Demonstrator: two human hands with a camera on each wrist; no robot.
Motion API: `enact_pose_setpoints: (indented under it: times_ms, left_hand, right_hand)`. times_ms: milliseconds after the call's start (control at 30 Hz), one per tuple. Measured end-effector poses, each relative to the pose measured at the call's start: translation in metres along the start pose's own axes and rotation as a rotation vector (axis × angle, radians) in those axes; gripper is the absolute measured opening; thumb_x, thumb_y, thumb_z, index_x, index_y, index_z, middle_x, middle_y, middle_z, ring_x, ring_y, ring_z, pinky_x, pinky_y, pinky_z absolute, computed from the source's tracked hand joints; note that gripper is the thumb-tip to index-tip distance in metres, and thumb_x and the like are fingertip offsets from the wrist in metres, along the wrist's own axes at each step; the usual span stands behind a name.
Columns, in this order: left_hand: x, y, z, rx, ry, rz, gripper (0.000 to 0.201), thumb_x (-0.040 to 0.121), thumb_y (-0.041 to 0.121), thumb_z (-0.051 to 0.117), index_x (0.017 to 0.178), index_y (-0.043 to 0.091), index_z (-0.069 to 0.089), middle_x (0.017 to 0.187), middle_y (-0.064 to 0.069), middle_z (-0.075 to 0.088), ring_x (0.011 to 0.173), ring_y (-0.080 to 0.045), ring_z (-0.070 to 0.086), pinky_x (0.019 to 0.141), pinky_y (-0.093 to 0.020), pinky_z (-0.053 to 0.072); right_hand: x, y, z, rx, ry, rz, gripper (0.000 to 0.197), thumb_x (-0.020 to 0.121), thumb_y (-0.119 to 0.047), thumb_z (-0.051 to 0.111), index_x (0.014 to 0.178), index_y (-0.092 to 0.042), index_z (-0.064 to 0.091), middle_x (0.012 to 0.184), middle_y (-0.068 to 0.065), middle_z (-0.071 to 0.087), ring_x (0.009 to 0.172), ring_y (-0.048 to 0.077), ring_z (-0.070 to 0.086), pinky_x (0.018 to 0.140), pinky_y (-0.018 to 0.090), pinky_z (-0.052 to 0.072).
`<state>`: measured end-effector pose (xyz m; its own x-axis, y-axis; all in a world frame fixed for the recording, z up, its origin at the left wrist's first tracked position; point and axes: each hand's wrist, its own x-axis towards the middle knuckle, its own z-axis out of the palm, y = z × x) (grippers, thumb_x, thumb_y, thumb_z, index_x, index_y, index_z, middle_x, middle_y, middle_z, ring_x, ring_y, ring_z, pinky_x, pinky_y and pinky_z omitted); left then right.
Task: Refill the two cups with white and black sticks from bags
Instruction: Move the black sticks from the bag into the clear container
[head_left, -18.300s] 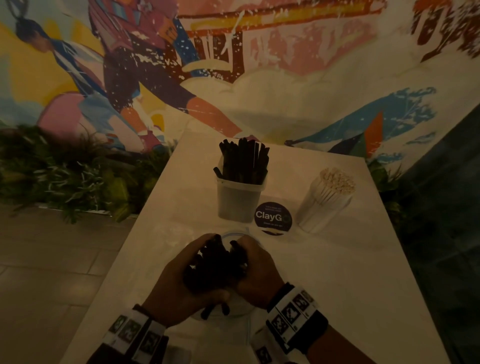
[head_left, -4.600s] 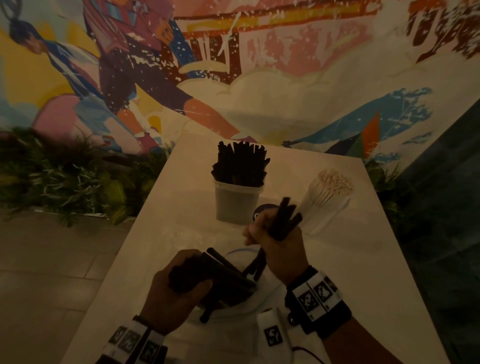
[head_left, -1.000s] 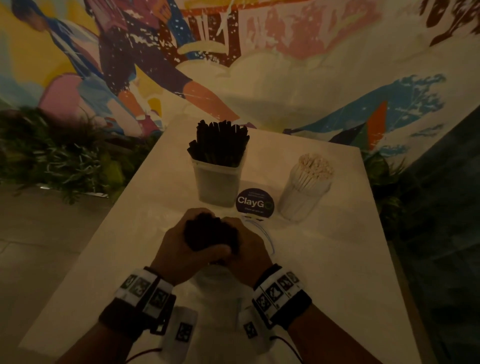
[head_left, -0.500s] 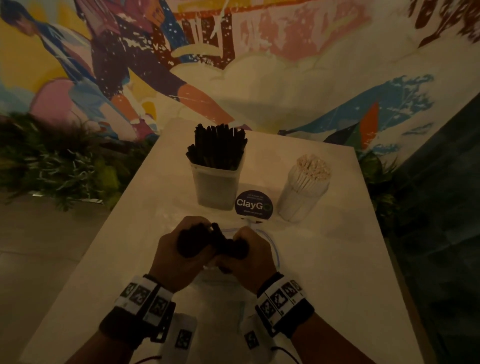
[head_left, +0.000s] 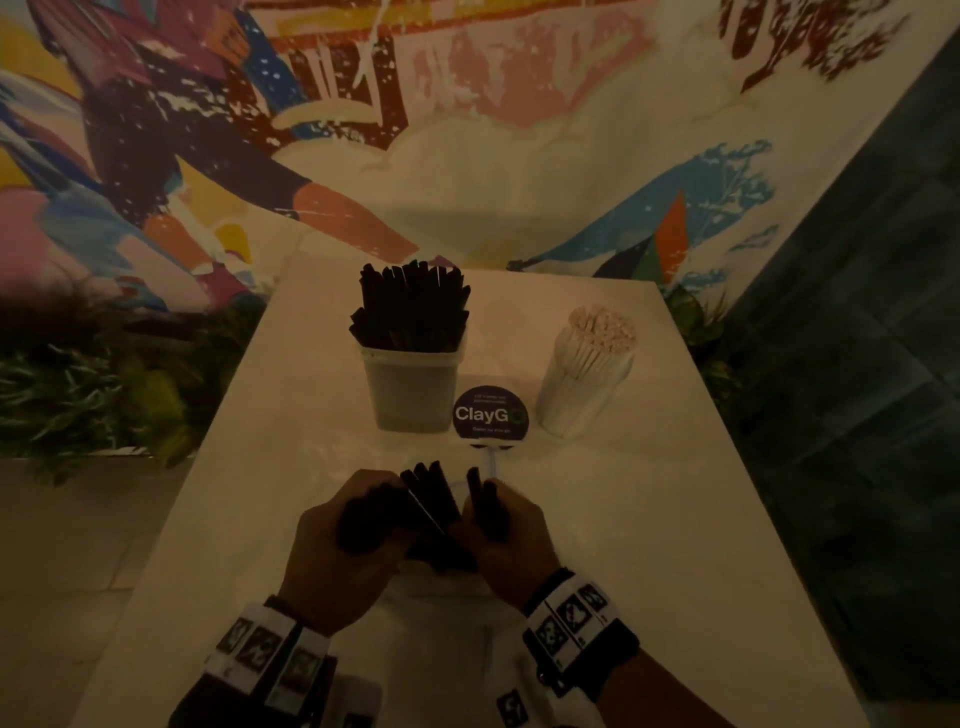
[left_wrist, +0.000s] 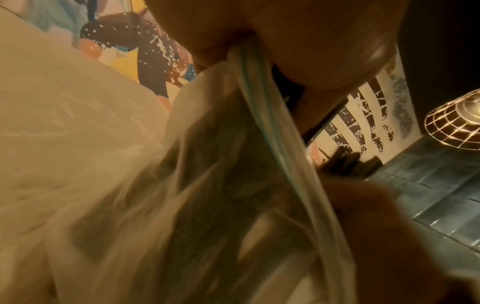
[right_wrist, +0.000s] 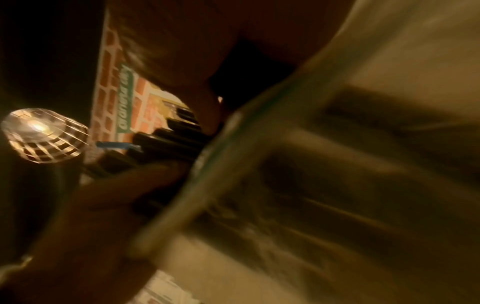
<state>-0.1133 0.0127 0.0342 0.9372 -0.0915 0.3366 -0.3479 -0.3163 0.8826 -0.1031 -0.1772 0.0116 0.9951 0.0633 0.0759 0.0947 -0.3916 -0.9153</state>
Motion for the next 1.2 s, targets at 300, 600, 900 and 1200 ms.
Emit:
enact_pose_setpoints:
  times_ms: [300, 600, 900, 1200]
  left_hand:
    - [-0.003, 0.001, 0.003, -0.031, 0.015, -0.059, 0.028, 0.07, 0.04, 0.063, 0.093, 0.054, 0.057, 0.096, 0.021, 0.062, 0.084, -0.008, 0.064, 0.074, -0.043, 0.054]
    - [-0.002, -0.002, 0.002, -0.064, 0.037, -0.092, 0.025, 0.066, 0.036, 0.066, 0.089, 0.042, 0.059, 0.091, 0.014, 0.064, 0.078, -0.013, 0.066, 0.068, -0.045, 0.057]
    - [-0.003, -0.003, 0.0, -0.013, 0.013, -0.078, 0.025, 0.068, 0.031, 0.059, 0.093, 0.038, 0.057, 0.09, 0.013, 0.064, 0.077, -0.016, 0.066, 0.066, -0.044, 0.056]
    - [-0.002, 0.002, -0.001, 0.011, 0.016, -0.075, 0.023, 0.072, 0.037, 0.062, 0.094, 0.038, 0.057, 0.094, 0.015, 0.064, 0.079, -0.008, 0.065, 0.068, -0.031, 0.053]
  right_hand:
    - [-0.009, 0.008, -0.002, 0.196, 0.031, 0.107, 0.017, 0.076, -0.003, 0.068, 0.066, -0.01, 0.055, 0.066, -0.001, 0.057, 0.063, 0.003, 0.056, 0.065, 0.027, 0.047]
    - [-0.005, 0.004, -0.007, 0.248, 0.012, 0.126, 0.025, 0.078, 0.0, 0.065, 0.061, -0.013, 0.053, 0.06, 0.0, 0.053, 0.057, 0.006, 0.05, 0.061, 0.029, 0.042]
    - [0.043, -0.096, -0.062, 0.552, -0.011, -0.228, 0.022, 0.069, -0.006, 0.064, 0.063, -0.024, 0.053, 0.067, -0.003, 0.056, 0.068, 0.017, 0.055, 0.066, 0.035, 0.052]
    - [0.145, -0.181, -0.059, 0.69, 0.159, -0.525, 0.031, 0.074, 0.014, 0.058, 0.069, -0.015, 0.048, 0.069, 0.006, 0.052, 0.067, 0.016, 0.053, 0.068, 0.028, 0.049]
